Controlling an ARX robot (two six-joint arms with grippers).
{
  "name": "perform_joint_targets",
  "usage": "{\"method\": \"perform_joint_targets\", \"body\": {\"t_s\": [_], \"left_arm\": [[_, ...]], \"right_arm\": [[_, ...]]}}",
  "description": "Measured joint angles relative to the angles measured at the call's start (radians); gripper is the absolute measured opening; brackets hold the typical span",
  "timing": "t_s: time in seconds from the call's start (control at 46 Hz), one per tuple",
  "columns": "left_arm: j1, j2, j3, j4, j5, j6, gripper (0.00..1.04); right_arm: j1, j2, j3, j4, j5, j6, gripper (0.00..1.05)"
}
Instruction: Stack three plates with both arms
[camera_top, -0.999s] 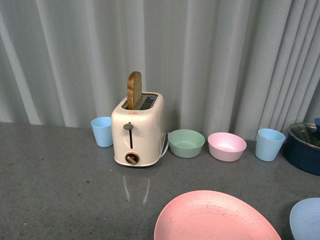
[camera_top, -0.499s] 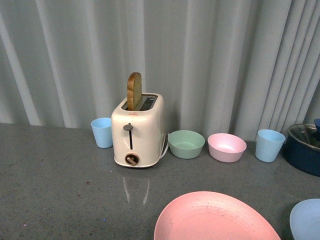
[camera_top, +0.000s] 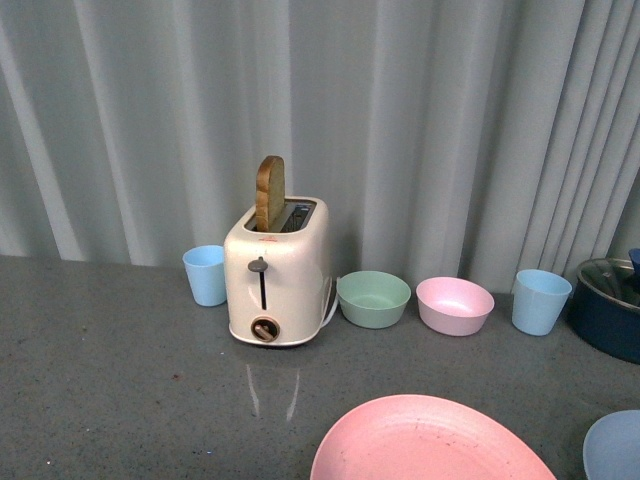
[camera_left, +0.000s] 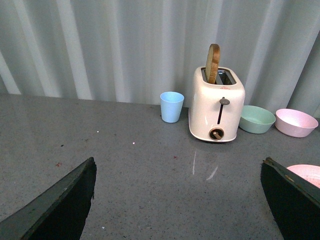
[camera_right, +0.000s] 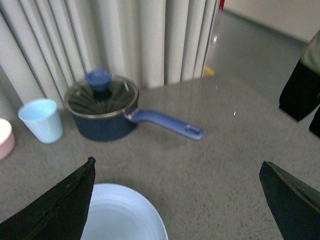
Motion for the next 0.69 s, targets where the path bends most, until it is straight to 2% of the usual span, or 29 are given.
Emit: {"method": "perform_joint_targets", "body": {"t_s": [0.152,0.413,0.521,0.695], "left_arm": [[0.000,0.000,0.000,0.000,0.001,0.000,0.98],[0.000,0.000,0.000,0.000,0.001,0.000,0.98],[0.000,0.000,0.000,0.000,0.001,0.000,0.98],[0.000,0.000,0.000,0.000,0.001,0.000,0.98]], "right_arm": [[-0.073,0.369,0.213,-0.100,-0.071,0.003,0.97],[-0.084,0.708,0.489,-0.361,-0.184,-0.073,0.97],[-0.079,0.782,0.540,-0.423,-0.194,-0.161,0.97],[-0.072,0.826,0.549,-0.428,-0.194,-0.268,0.97]]}}
